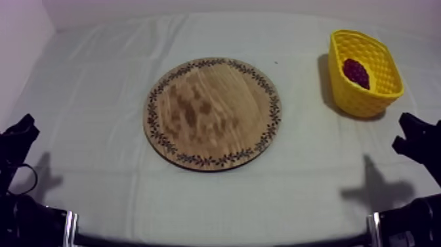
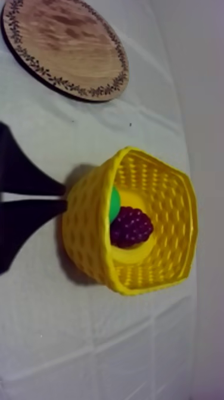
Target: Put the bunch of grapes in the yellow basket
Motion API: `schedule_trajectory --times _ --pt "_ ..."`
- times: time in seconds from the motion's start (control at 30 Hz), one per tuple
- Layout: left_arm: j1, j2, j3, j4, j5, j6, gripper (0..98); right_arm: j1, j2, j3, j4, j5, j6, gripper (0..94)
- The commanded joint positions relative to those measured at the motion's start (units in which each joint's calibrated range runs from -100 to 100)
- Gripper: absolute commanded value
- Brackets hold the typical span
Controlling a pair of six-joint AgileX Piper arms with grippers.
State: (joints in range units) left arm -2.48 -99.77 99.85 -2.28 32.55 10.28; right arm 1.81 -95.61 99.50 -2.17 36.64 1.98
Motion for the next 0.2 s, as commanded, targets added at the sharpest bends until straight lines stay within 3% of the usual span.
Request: schedule_trajectory --times 0.0,0.17 --pt "-0.01 0.03 0.04 0.01 0.03 0.0 0.0 0.07 -0.04 -0.01 0.24 -0.06 4.64 0.3" --pt "-0.01 0.03 0.04 0.01 0.03 0.0 0.0 0.1 -0.06 0.04 0.32 -0.17 9.81 0.3"
